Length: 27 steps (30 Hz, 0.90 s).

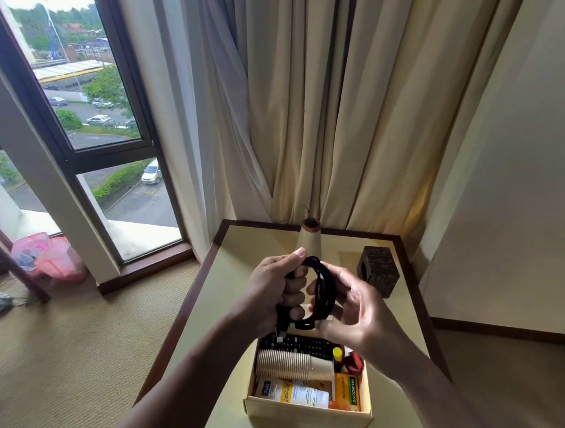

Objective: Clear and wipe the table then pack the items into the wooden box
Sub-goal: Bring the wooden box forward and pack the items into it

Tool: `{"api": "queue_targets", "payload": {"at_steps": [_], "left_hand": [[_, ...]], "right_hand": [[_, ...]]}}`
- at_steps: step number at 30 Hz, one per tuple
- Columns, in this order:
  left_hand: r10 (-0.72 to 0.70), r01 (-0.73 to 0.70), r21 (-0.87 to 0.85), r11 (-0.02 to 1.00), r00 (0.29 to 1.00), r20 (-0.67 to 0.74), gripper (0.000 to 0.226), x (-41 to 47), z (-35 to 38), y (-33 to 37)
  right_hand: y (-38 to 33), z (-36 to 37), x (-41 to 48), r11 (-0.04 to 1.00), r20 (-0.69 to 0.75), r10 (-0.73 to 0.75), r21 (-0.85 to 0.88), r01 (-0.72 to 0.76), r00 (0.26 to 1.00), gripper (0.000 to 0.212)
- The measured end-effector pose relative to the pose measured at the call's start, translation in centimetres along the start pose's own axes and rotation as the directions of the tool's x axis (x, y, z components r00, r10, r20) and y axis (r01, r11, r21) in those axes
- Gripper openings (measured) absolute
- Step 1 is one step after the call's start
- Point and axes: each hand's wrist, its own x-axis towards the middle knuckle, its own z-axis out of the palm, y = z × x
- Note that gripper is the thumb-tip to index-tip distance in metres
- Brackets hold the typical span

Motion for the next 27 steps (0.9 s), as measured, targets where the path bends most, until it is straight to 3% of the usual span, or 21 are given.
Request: {"api": "queue_targets", "payload": {"at_steps": [2, 7, 12, 17, 20, 24, 27], "left_hand": [[-0.006, 0.006, 0.006, 1.000, 1.000, -0.001, 0.041, -0.1, -0.1, 0.1], [-0.022, 0.022, -0.006, 1.000, 1.000, -0.013, 0.041, 0.0, 0.1, 0.0], [0.012, -0.012, 0.021, 1.000, 1.000, -0.009, 0.041, 0.1, 0.1, -0.1], [0.020, -0.019, 0.037, 0.999, 1.000, -0.018, 0.040, 0.2, 0.3, -0.5], [0.027, -0.026, 0.064, 0.998, 1.000, -0.016, 0.040, 0.2, 0.5, -0.8], [0.062, -0.065, 0.071, 0.995, 0.997, 0.043, 0.040, -0.4, 1.0, -1.1], [0.110, -0.113, 0.097, 0.989, 0.993, 0.034, 0.042, -0.6, 1.3, -1.2]], "right_hand": [[-0.2, -0.4, -0.1, 1.000, 0.067, 0.004, -0.008, -0.003, 0.998, 0.080], [-0.1, 0.1, 0.3, 0.998, -0.073, -0.008, -0.058, 0.004, 0.997, 0.068], [0.2, -0.4, 0.2, 0.996, -0.012, 0.026, 0.080, -0.025, 1.000, 0.071], [0.7, 0.4, 0.4, 0.999, -0.100, 0.009, 0.041, -0.005, 0.995, 0.060], [0.8, 0.9, 0.7, 0.988, -0.213, 0.015, 0.152, 0.018, 0.977, 0.045], [0.4, 1.8, 0.9, 0.958, -0.432, 0.062, 0.279, 0.068, 0.900, 0.020], [0.5, 2.0, 1.1, 0.828, -0.458, 0.242, 0.557, 0.064, 0.856, 0.017]]}}
